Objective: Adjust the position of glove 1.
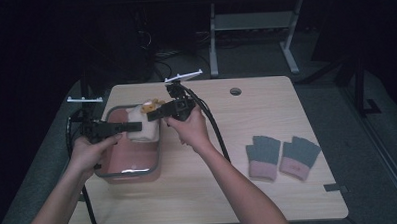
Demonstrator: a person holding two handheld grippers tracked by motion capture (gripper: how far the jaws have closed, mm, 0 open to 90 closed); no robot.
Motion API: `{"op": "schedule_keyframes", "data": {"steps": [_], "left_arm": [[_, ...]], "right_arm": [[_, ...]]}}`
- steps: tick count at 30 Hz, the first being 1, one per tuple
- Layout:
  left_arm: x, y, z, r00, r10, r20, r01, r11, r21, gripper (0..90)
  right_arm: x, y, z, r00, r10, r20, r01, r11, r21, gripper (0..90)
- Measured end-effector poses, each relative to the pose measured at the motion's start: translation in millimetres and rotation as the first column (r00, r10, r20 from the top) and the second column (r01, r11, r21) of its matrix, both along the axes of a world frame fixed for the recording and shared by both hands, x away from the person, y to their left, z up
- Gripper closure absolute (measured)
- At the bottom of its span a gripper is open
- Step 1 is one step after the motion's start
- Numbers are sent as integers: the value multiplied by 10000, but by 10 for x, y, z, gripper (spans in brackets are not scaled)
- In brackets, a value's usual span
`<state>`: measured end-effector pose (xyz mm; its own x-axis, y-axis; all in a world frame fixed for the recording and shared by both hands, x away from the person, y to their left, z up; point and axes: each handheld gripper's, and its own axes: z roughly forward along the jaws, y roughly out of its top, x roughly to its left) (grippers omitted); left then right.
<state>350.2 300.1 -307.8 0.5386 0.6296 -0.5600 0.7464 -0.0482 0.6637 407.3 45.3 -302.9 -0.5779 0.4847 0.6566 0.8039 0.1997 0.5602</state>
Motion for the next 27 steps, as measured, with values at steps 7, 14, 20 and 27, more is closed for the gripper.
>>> {"op": "schedule_keyframes", "data": {"steps": [7,14,20,27], "left_arm": [[7,100,-30,9998,186,-87,-186,9998,-29,677],[17,201,-99,9987,386,-325,-384,9992,67,677],[22,275,-187,9971,535,-538,-522,9983,253,677],[27,352,-279,9944,722,-766,-697,9970,350,677]], "right_arm": [[56,105,-44,9998,173,-122,-172,9998,105,815],[114,216,-153,9989,335,-336,-327,9992,240,815],[159,313,-269,9970,488,-601,-476,9986,217,815],[195,412,-392,9949,609,-808,-592,9980,229,814]]}}
